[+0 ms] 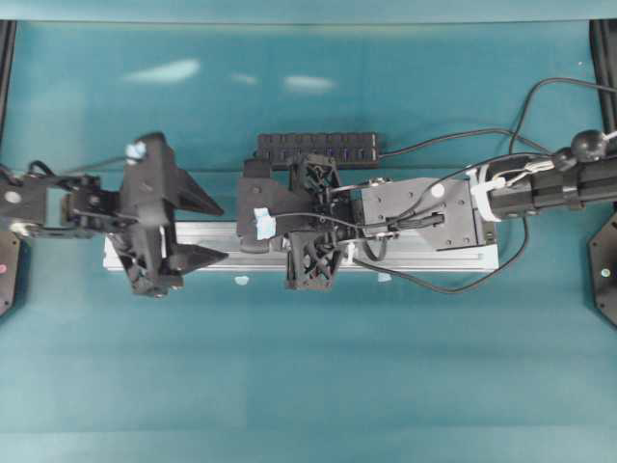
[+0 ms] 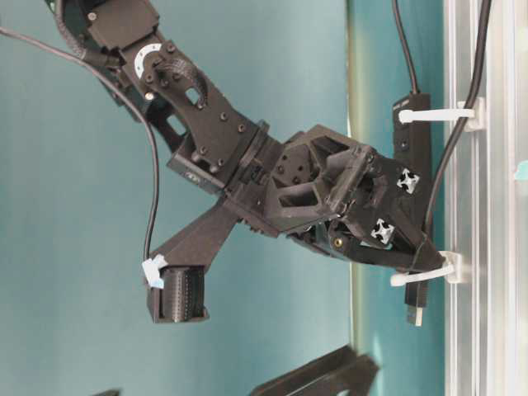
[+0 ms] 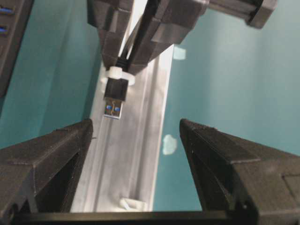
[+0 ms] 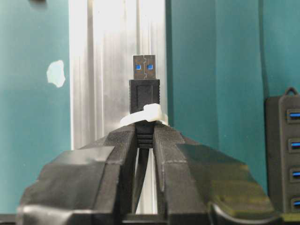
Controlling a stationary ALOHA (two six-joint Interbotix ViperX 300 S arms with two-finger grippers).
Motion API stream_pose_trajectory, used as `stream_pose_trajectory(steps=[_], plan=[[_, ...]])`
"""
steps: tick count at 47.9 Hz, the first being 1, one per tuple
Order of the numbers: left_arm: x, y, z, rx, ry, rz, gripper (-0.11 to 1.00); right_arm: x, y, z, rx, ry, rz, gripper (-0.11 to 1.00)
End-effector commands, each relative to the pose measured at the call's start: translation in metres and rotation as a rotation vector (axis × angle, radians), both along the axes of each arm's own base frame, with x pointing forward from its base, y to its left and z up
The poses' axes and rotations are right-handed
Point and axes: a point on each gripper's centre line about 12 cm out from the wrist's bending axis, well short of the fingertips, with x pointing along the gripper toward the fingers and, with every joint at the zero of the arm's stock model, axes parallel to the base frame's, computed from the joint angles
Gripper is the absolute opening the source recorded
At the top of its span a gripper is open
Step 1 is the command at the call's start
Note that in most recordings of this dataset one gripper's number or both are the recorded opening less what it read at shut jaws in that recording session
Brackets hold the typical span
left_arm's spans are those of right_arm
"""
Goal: Pass the USB cable through three rings with both arms.
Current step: 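Move the left gripper in and close it on the plug past the ring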
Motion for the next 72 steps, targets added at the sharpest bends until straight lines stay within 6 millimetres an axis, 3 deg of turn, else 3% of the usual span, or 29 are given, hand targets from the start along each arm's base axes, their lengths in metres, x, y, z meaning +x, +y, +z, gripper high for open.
stream_pose_trajectory(steps=[1, 17, 31, 52, 72], plan=[[0.009, 0.002, -0.001, 0.023, -0.009, -0.012, 0.85, 0.002, 0.002, 0.017, 0.010, -0.052, -0.005, -0.08], [0.034, 0.014, -0.020, 0.065, 0.003, -0.019, 0.85, 0.000, 0.004, 0.015, 0.021, -0.052, -0.014, -0.08], [0.039, 0.014, -0.035, 0.063, 0.011, -0.020, 0.85, 0.001, 0.006, 0.017, 0.024, -0.073, -0.005, -0.08], [0.037, 0.014, -0.035, 0.064, 0.003, -0.020, 0.75, -0.001, 0.006, 0.015, 0.025, -0.068, -0.005, -0.08], [0.041, 0.015, -0.029, 0.070, -0.033, -0.018, 0.75, 0.000, 0.007, 0.016, 0.027, -0.078, -0.002, -0.08]])
